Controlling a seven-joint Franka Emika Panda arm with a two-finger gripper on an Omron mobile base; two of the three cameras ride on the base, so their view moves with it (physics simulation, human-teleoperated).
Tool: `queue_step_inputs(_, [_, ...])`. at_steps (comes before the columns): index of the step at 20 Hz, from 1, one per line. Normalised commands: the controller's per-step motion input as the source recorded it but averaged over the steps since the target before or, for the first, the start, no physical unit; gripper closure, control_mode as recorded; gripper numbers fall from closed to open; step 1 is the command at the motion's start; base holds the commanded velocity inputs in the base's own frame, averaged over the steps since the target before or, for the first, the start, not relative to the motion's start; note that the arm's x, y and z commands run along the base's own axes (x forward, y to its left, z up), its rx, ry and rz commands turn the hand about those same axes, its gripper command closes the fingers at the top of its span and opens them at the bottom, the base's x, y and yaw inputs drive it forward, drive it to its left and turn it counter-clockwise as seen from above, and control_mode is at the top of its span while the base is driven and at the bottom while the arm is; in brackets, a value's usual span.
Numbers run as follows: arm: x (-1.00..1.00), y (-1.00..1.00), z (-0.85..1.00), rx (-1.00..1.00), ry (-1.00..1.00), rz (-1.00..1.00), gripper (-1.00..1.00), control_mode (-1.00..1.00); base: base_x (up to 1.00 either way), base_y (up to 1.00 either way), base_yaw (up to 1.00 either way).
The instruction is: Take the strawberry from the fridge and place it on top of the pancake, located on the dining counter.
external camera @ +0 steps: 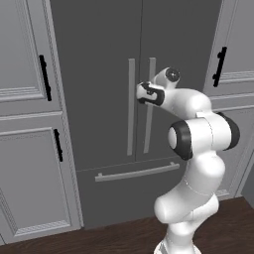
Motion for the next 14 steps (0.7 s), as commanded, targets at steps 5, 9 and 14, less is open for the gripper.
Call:
queue_step_inputs(5, [0.32, 0.00, -0.04, 0.00, -0.03, 0.00, 1.00, -1.00, 0.00, 0.00, 0.00])
queue_step_inputs(9, [0.11, 0.00, 0.00, 0.00, 0.01, 0.03, 1.00, -1.00, 0.00, 0.00, 0.00])
queue_step_inputs(14, [-0.19, -0.05, 0.00, 0.00, 0.00, 0.01, 1.00, -1.00, 0.00, 0.00, 0.00])
